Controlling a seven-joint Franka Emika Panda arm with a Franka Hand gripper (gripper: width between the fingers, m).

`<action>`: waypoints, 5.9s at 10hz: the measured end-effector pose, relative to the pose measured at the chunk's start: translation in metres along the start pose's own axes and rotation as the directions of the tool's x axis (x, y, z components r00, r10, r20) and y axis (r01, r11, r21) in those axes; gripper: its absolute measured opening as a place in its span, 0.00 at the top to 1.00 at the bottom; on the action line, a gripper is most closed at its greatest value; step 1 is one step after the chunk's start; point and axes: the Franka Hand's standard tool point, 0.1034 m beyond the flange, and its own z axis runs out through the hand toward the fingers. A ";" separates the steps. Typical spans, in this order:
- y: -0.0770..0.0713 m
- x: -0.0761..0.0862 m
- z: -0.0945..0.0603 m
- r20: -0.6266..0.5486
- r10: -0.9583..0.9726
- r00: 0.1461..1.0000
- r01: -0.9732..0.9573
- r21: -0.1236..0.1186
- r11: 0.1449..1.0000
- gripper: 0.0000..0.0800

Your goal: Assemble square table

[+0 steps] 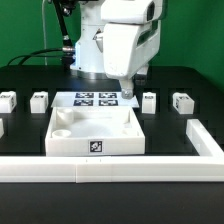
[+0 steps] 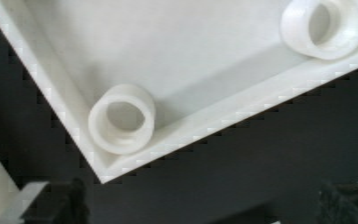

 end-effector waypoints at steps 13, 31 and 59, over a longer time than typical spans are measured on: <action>-0.019 -0.048 0.027 -0.007 -0.392 0.920 0.392 0.005 0.920 0.19; -0.063 -0.096 0.083 -0.033 -0.423 0.905 0.424 0.061 0.903 0.73; -0.046 0.017 0.080 -0.066 -0.342 0.937 0.344 0.017 0.939 0.52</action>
Offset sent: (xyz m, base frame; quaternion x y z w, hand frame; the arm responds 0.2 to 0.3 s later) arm -0.0290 -0.0165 -0.0062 -0.0117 0.0057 -0.1526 0.9882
